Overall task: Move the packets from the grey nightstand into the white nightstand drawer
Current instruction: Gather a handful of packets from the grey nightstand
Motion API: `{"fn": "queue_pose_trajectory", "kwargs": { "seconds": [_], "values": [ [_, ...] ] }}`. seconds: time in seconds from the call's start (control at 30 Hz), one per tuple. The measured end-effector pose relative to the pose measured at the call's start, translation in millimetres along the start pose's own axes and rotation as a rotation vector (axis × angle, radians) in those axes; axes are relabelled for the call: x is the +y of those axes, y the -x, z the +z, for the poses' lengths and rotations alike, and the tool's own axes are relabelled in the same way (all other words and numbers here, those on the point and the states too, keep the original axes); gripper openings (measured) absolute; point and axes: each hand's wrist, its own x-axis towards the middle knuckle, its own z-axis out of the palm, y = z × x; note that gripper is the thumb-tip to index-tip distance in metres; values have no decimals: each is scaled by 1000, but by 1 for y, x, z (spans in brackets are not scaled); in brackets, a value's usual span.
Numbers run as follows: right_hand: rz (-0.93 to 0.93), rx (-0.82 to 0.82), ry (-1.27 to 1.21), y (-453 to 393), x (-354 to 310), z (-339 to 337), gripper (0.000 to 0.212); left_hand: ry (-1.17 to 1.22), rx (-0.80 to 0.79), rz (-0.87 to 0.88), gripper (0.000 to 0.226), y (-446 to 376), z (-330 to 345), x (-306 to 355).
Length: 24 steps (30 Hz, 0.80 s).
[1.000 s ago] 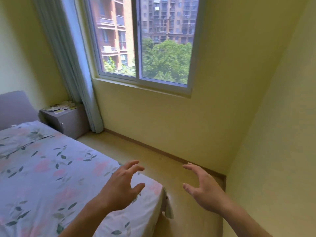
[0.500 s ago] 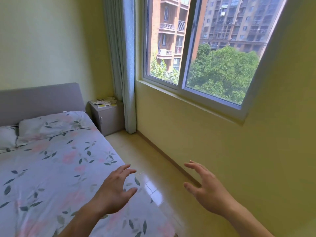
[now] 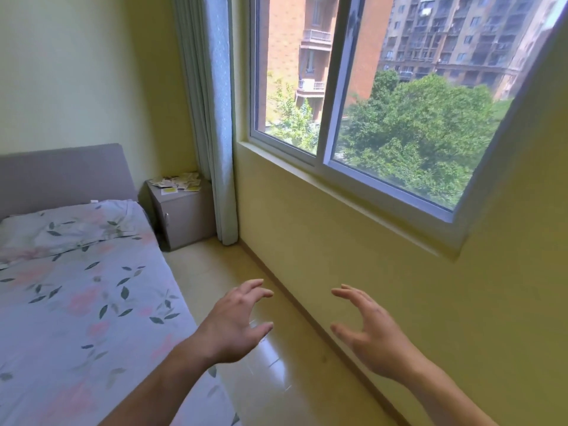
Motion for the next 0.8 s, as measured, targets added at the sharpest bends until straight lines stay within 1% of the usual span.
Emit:
{"fn": "queue_pose_trajectory", "kwargs": {
  "seconds": [0.2,0.3,0.37,0.5,0.67,0.8],
  "values": [
    [-63,-82,-3,-108,80,-47,57,-19,24,-104,57,-114,37,17],
    [-68,-138,16,-164,111,-73,58,-64,22,-169,57,-153,38,15],
    [-102,-183,47,-204,118,-85,57,-67,54,-242,57,-168,33,9],
    [-230,-282,56,-287,100,-76,58,-24,169,-438,55,-168,26,-7],
    [-437,-453,45,-372,43,-22,58,34,274,-643,58,-152,28,-37],
    [-558,-545,73,-434,6,16,60,38,385,-781,62,-163,9,-83]
  ]
}}
